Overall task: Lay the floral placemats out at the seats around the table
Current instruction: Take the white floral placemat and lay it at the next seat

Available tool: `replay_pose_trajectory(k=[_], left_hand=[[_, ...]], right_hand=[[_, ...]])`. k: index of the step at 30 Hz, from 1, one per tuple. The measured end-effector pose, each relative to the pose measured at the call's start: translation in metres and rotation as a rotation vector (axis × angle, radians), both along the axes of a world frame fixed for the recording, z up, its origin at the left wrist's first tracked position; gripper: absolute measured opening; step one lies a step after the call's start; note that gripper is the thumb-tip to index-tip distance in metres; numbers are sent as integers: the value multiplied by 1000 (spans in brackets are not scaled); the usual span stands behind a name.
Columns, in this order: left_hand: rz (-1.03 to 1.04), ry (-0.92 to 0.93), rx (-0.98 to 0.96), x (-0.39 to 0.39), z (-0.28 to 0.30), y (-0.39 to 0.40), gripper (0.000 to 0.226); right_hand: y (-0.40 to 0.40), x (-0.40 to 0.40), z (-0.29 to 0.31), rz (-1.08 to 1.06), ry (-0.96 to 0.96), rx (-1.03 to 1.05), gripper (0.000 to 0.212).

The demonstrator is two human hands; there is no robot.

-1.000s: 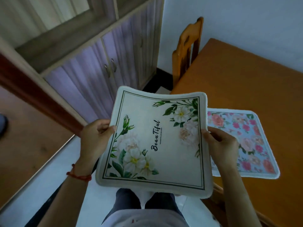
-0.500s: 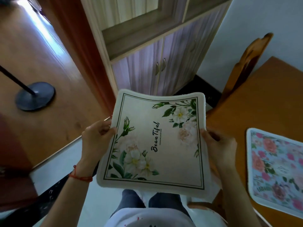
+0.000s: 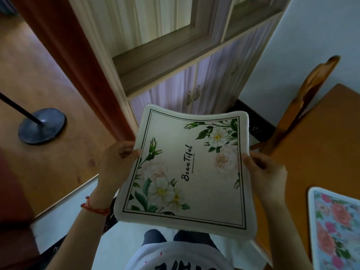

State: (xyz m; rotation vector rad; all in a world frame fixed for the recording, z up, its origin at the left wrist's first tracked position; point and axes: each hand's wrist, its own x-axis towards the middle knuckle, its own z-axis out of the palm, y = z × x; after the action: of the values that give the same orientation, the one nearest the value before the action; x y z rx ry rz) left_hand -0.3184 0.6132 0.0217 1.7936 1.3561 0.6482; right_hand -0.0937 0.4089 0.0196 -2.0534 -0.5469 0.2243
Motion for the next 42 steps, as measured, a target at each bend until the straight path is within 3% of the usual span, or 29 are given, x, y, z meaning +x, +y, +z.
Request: replay_pose_trajectory(k=[6,16,26,42], left_hand=[[-44,-55,12,60,0,36,16],[-326,-101,56,176,8,109,13],[-556,-240,-86,291,17,176,20],[-762,-249,-85,470,12,194,16]], right_hand=[[19,48,6,-66,36,40,11],[45,113,11,-291,20,26,11],[84,158,16,-529,-7,66,12],[88,289,20,-690,-7,26,15]])
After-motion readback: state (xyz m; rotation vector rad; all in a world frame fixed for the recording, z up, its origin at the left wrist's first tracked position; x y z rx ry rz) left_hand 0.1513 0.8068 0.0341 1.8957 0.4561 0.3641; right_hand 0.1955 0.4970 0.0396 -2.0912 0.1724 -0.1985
